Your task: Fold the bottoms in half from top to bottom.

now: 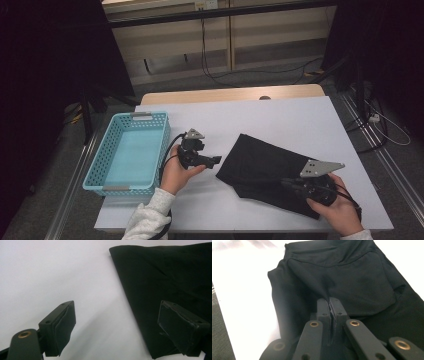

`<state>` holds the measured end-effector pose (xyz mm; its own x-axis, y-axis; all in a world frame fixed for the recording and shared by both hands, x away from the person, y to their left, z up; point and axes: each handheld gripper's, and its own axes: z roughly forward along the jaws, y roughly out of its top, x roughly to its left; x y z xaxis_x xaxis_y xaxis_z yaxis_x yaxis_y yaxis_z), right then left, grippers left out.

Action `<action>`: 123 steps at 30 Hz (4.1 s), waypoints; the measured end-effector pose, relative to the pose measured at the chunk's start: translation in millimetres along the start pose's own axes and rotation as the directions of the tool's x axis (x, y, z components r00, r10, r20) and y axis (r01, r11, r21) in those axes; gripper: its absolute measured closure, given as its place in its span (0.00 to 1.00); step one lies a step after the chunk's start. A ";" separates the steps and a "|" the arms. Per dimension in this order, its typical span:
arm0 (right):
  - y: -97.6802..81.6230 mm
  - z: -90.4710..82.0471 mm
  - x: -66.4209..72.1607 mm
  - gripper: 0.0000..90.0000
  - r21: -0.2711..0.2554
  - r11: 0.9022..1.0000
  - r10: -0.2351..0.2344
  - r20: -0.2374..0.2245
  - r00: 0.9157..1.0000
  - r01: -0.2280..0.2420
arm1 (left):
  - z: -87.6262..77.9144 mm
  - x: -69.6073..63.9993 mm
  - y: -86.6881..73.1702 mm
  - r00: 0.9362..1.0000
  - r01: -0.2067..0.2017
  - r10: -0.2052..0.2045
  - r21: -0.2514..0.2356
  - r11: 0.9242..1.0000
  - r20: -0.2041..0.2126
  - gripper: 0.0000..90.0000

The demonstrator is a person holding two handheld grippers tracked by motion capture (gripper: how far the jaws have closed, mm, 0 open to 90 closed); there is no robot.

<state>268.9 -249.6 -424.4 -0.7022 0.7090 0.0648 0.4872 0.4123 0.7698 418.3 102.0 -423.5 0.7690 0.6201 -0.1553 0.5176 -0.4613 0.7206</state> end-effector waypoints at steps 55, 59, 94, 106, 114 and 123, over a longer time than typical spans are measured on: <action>-23.9 -30.5 -4.0 0.98 -0.009 0.999 0.034 0.018 0.999 -0.033 | 1.5 -0.2 -0.4 1.000 -0.017 0.017 0.015 1.000 0.000 0.16; -25.3 -32.1 -4.5 0.98 -0.011 0.999 0.037 0.018 0.999 -0.037 | 2.3 -1.1 -0.7 1.000 -0.005 0.005 0.013 1.000 0.004 0.16; -36.8 -49.1 -6.8 0.98 -0.028 0.998 0.064 0.035 0.997 -0.063 | 3.1 -1.0 1.6 1.000 -0.008 0.008 0.008 1.000 0.000 0.17; -43.2 -57.5 -6.4 0.98 -0.033 0.997 0.074 0.048 0.996 -0.073 | 7.5 -3.8 3.9 1.000 -0.012 0.012 0.008 1.000 0.007 0.17; -44.1 -59.4 -6.1 0.98 -0.033 0.997 0.078 0.047 0.996 -0.076 | 7.9 -4.0 4.9 1.000 -0.024 0.023 0.015 1.000 0.011 0.17; -48.0 -68.2 -3.7 0.98 -0.040 0.996 0.078 0.057 0.995 -0.076 | 8.4 -3.0 4.9 1.000 -0.017 0.017 0.010 1.000 0.011 0.17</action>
<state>212.7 -311.0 -418.3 -0.6310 0.7707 0.0883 0.5183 0.3342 0.7872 421.7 92.6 -425.2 0.7818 0.6051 -0.1503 0.5079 -0.4782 0.7165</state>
